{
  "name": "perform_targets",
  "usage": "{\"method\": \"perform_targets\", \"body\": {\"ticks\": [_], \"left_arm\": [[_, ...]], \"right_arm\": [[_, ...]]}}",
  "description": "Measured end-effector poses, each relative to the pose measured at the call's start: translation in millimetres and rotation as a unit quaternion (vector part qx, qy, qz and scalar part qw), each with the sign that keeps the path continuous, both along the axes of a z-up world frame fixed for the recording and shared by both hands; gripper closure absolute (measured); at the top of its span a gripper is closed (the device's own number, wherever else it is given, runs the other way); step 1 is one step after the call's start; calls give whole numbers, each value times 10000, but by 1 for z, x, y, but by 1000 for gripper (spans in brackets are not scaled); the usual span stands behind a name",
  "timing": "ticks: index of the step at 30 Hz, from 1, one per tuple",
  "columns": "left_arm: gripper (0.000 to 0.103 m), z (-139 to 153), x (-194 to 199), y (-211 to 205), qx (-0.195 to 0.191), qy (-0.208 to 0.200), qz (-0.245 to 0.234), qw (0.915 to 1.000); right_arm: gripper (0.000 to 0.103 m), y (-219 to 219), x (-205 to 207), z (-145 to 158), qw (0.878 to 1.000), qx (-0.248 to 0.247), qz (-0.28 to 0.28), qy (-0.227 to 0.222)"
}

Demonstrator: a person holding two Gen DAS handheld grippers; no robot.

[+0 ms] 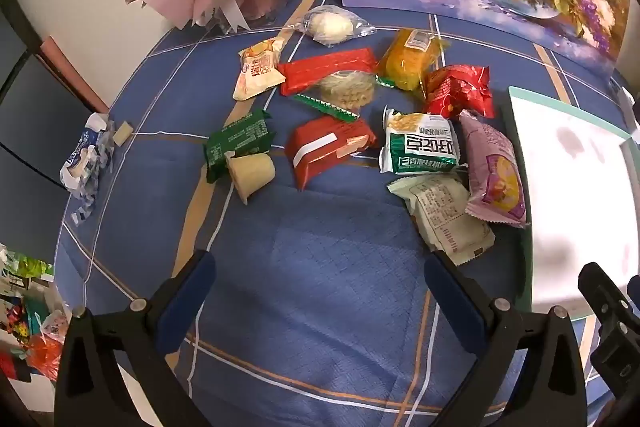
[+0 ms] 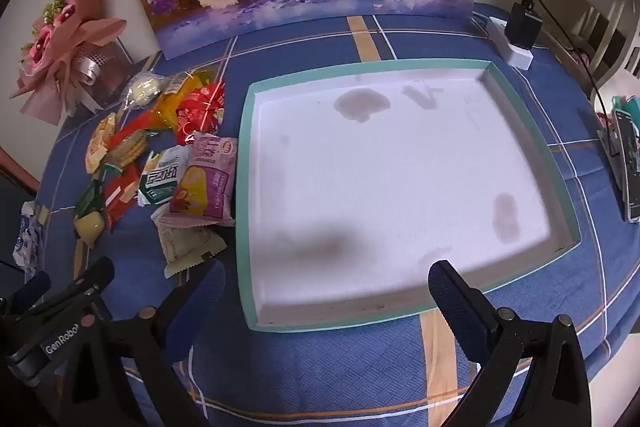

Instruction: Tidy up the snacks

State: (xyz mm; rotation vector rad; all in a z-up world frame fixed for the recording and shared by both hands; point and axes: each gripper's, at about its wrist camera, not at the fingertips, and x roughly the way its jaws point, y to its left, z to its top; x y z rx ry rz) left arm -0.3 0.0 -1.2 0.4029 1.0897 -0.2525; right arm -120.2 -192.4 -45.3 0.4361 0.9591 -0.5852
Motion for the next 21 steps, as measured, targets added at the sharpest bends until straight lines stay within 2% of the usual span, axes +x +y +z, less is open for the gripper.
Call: {"method": "perform_targets", "body": {"ticks": [21], "left_arm": [[0,7,0,3,-71,-36,57,10000]], "right_arm": [[0,5,4,3,10000,-77,6,-3]]}}
